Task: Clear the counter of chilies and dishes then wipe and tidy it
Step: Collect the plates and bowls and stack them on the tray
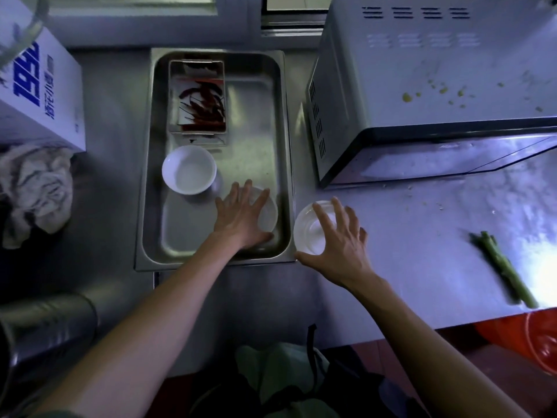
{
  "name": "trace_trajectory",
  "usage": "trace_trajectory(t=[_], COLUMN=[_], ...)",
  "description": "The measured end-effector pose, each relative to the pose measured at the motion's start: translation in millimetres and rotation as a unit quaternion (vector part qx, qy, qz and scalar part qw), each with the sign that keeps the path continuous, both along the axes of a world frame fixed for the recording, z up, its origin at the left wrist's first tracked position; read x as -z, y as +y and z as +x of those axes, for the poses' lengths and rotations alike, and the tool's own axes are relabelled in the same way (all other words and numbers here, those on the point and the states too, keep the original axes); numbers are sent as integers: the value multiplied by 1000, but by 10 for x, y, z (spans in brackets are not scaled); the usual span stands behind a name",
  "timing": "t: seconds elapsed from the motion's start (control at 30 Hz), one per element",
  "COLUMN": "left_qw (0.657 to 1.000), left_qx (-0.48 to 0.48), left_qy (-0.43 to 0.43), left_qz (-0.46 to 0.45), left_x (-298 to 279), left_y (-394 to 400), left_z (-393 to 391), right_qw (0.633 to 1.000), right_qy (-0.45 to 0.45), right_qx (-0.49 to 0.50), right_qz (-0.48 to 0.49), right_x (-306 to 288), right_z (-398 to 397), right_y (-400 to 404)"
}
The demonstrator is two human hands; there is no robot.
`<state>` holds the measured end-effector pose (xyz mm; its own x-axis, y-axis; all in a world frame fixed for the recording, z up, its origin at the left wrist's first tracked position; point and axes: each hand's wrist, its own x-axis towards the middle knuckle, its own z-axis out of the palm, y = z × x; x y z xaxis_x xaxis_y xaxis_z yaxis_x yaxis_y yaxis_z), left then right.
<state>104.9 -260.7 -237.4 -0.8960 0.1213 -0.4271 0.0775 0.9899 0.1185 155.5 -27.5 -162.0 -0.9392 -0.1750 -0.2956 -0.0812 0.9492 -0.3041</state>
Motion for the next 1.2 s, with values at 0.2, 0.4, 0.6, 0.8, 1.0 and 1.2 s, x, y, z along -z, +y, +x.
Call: trace_trajectory(t=[0.2,0.4,0.6,0.8,1.0,1.2], left_qw=[1000,1000,998,994,991,985], left_qx=[2,0,-30,-74,-113,-142], left_qy=[-14,-4,8,51,40,38], left_qz=[3,26,47,62,57,90], left_x=[3,-53,-137,-286,-302,-308], left_y=[-53,-143,-465,-833,-1090,-1189], left_z=[14,103,336,551,701,772], right_qw=[1000,999,996,991,989,983], right_qy=[1,15,28,34,-11,-42], right_qx=[-10,-41,-80,-127,-146,-175], right_qz=[-11,-12,-21,-22,-19,38], right_x=[-33,-73,-90,-30,230,516], right_z=[-11,-86,-247,-452,-580,-605], right_y=[-52,-191,-545,-1044,-1392,-1538])
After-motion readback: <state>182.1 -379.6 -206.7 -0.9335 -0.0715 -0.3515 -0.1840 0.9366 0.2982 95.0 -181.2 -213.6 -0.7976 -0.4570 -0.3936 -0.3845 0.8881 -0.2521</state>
